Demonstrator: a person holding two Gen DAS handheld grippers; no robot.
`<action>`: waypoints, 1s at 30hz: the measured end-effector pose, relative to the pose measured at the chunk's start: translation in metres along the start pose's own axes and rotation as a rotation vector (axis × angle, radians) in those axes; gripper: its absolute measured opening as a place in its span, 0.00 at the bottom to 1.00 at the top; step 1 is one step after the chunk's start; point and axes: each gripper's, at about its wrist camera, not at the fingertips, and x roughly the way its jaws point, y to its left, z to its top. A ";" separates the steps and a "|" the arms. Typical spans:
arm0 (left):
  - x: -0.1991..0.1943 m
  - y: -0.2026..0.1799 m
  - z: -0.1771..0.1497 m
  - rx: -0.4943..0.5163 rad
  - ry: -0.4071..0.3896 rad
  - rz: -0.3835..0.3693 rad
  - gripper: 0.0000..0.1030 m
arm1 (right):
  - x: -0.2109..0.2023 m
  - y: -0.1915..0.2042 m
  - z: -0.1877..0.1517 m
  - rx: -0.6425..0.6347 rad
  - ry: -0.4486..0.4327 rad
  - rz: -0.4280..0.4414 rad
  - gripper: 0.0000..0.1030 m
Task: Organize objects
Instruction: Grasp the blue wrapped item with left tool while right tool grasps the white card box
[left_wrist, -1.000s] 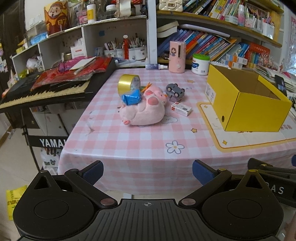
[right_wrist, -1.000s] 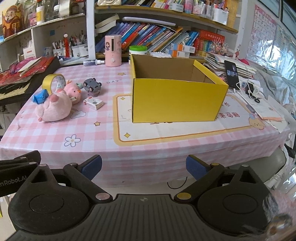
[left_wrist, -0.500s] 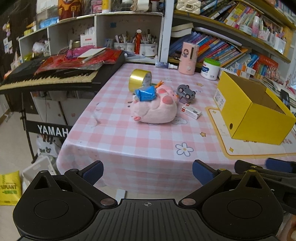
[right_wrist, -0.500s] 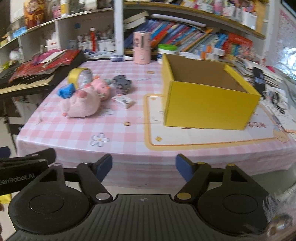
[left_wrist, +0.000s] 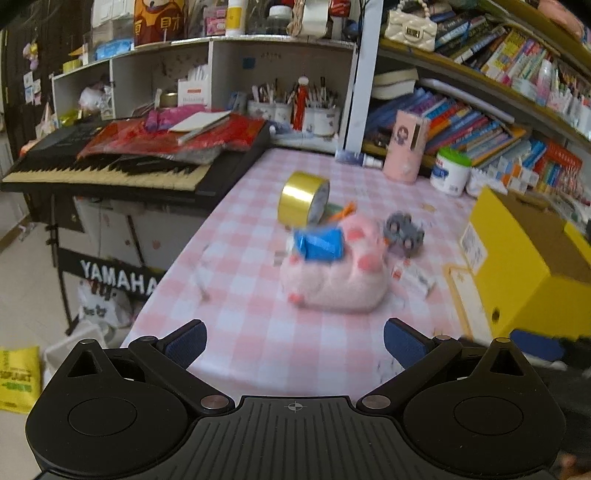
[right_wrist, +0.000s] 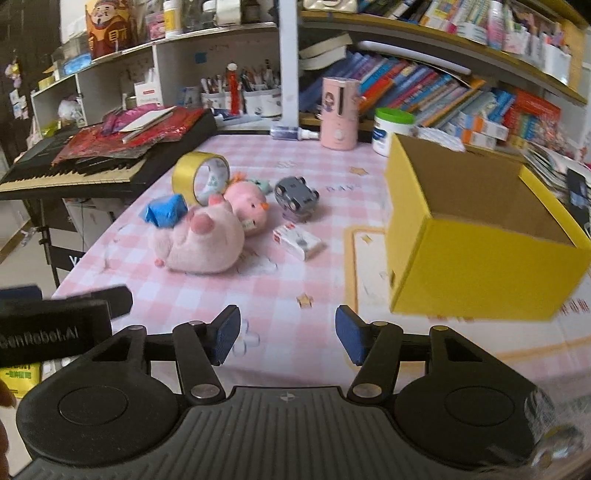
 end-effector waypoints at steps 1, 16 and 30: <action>0.004 0.001 0.006 -0.013 -0.005 -0.014 0.99 | 0.005 -0.001 0.004 -0.006 0.001 0.008 0.55; 0.085 -0.011 0.051 -0.048 0.028 -0.008 0.74 | 0.087 -0.016 0.051 -0.033 0.026 0.073 0.55; 0.101 -0.004 0.056 -0.133 0.063 -0.092 0.40 | 0.150 -0.030 0.066 -0.042 0.080 0.058 0.62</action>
